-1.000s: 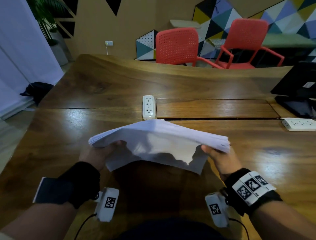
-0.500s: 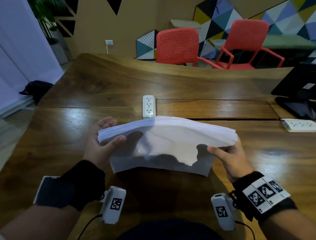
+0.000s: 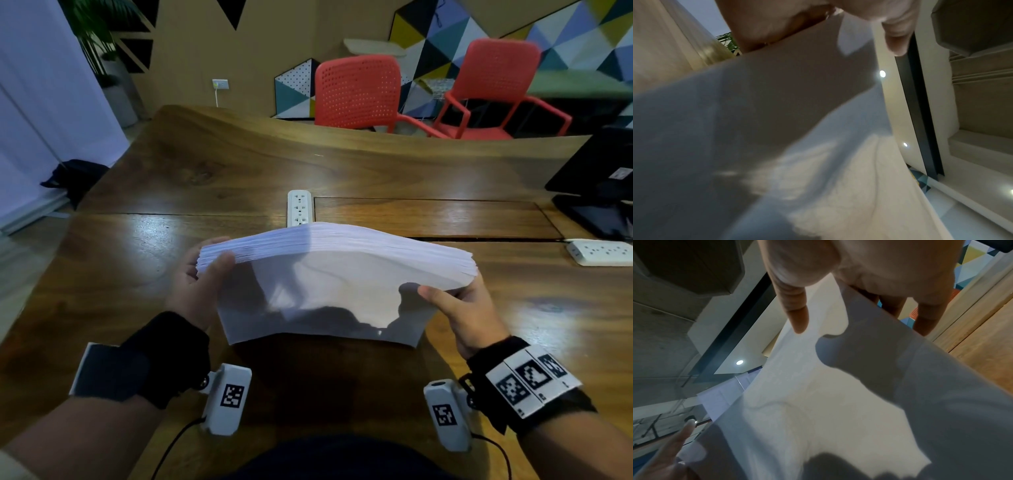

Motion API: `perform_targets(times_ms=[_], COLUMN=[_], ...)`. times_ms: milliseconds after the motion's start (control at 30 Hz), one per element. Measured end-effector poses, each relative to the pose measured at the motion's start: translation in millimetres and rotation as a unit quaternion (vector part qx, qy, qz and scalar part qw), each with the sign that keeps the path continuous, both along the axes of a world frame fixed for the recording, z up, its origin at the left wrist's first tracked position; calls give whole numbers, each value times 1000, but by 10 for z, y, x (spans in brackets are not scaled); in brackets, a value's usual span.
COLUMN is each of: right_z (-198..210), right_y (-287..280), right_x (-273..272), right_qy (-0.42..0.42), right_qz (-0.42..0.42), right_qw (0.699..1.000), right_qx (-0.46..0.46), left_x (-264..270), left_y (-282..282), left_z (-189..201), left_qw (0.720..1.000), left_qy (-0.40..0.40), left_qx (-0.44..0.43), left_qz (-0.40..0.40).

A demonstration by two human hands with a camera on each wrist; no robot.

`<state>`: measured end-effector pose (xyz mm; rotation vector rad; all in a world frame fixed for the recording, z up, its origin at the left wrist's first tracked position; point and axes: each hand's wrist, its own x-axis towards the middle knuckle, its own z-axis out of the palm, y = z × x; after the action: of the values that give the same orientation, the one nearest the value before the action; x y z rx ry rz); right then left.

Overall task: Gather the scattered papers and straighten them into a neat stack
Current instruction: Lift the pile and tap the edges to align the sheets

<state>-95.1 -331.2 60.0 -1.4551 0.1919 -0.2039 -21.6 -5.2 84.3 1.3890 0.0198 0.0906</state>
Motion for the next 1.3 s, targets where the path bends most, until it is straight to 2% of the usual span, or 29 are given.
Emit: perform_targets(times_ms=[100,200,300,400,500,600,733,967,1300], right_z=[12,5,-1,27,108,172,242,369,374], right_y=[2,-3,-27,-64,-52,-28,58,215,196], right_x=[6,17,23,11,-22,-53,-29,25,185], right_qy=[9,29,32,33,22,-9,10,34,102], right_qz=[-13,-55,-67,-60,-30,-20,-76,-146,-210], right_qw=[1000,998,997,998,999,999,996,986,972], right_qx=[-2,-4,-3,-16,-3,36,47,72,20], left_x=[-55,-71,-83,-96,-55,67,64,64,34], left_y=[-2,-66,-52,-45,-50,-53,-93,-102,-121], left_z=[12,-24,-28,34,148,156,122,105,71], left_qw=[998,988,988,992,998,998,994,994,996], left_qy=[10,63,83,44,-16,-7,27,47,43], left_qx=[68,140,129,121,53,5,72,52,4], left_qz=[-13,6,-2,-8,15,69,75,80,81])
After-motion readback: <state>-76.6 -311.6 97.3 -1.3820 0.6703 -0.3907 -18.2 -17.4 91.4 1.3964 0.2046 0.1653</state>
